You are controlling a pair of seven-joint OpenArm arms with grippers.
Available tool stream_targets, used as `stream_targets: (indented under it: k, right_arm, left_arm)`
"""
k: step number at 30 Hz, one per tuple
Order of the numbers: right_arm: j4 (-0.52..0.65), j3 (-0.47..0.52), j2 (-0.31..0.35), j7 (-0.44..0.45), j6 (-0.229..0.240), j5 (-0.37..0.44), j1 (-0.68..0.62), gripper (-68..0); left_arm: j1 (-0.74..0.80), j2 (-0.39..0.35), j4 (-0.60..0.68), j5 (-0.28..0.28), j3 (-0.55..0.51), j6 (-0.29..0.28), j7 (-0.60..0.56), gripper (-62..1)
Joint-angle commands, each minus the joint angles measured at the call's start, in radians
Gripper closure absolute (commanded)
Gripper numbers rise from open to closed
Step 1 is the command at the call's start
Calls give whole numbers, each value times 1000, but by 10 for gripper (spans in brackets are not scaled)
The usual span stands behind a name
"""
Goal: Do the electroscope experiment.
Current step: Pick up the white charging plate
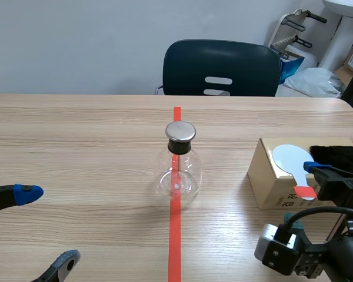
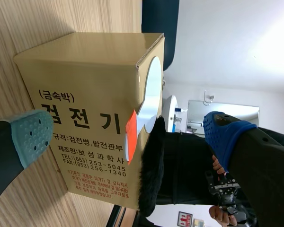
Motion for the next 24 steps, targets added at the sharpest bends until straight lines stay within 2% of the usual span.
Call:
stream_targets:
  k: [1, 7, 15, 24]
  right_arm:
    - [21, 14, 14, -3, -13, -1, 6, -679]
    - [21, 14, 14, -7, -13, -1, 6, -670]
    - [21, 34, 13, -10, -13, 0, 6, -382]
    - [21, 34, 13, -10, -13, 7, 21, -173]
  left_arm:
    - [-3, 5, 9, -13, -5, -2, -18, -623]
    - [-3, 5, 9, -13, -5, -2, -18, -623]
    - [-3, 5, 9, -13, -5, -2, -18, -623]
    - [-3, 5, 9, -13, -5, -2, -18, -623]
